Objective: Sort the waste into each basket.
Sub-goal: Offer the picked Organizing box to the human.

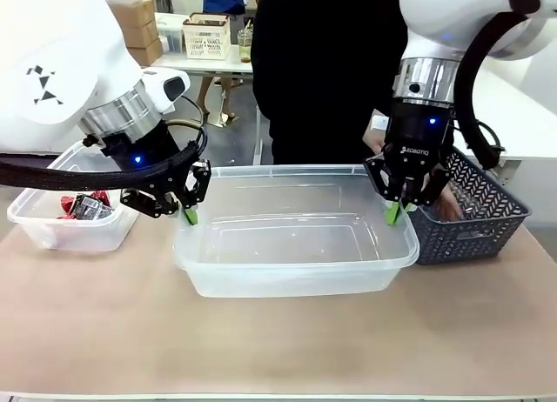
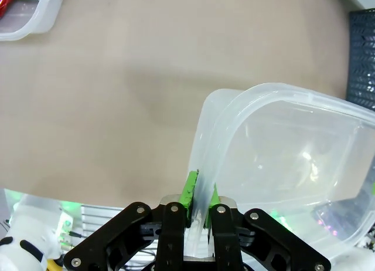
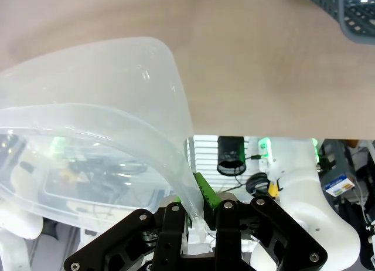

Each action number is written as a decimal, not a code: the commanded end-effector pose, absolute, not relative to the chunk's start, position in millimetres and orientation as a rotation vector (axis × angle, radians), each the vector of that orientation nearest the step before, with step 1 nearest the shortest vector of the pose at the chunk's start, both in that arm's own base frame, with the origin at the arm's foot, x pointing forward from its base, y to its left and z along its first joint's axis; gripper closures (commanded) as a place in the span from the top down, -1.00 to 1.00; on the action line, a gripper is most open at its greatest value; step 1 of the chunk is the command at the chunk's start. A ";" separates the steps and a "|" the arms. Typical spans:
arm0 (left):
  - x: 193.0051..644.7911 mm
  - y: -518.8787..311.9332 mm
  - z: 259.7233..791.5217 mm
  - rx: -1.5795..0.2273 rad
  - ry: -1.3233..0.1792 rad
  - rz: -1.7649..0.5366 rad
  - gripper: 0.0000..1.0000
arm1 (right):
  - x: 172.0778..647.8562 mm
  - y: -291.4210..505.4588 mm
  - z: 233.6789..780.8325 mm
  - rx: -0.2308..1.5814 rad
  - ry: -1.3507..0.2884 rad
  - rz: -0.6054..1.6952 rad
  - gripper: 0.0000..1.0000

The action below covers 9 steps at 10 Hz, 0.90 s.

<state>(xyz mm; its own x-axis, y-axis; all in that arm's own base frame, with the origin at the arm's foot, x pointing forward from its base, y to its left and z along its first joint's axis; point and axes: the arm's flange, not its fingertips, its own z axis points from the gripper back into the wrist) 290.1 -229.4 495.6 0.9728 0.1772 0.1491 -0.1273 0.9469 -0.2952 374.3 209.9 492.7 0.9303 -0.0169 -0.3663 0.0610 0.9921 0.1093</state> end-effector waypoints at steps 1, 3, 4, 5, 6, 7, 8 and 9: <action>288.8 -228.0 499.6 -0.298 -0.184 0.180 -1.00 | 373.9 209.1 494.9 0.124 0.369 -0.033 -0.98; 288.8 -228.0 499.6 -0.298 -0.184 0.180 -1.00 | 373.9 209.1 494.9 0.124 0.369 -0.033 -0.98; 288.8 -228.0 499.6 -0.298 -0.184 0.180 -1.00 | 373.9 209.1 494.9 0.124 0.369 -0.033 -0.98; 288.8 -228.0 499.6 -0.298 -0.184 0.180 -1.00 | 373.9 209.1 494.9 0.124 0.369 -0.033 -0.98; 288.8 -228.0 499.6 -0.298 -0.184 0.180 -1.00 | 373.9 209.1 494.9 0.124 0.369 -0.033 -0.98; 288.8 -228.0 499.6 -0.298 -0.184 0.180 -1.00 | 373.9 209.1 494.9 0.124 0.369 -0.033 -0.98; 288.8 -228.0 499.6 -0.298 -0.184 0.180 -1.00 | 373.9 209.1 494.9 0.124 0.369 -0.033 -0.98; 288.8 -228.0 499.6 -0.298 -0.184 0.180 -1.00 | 373.9 209.1 494.9 0.124 0.369 -0.033 -0.98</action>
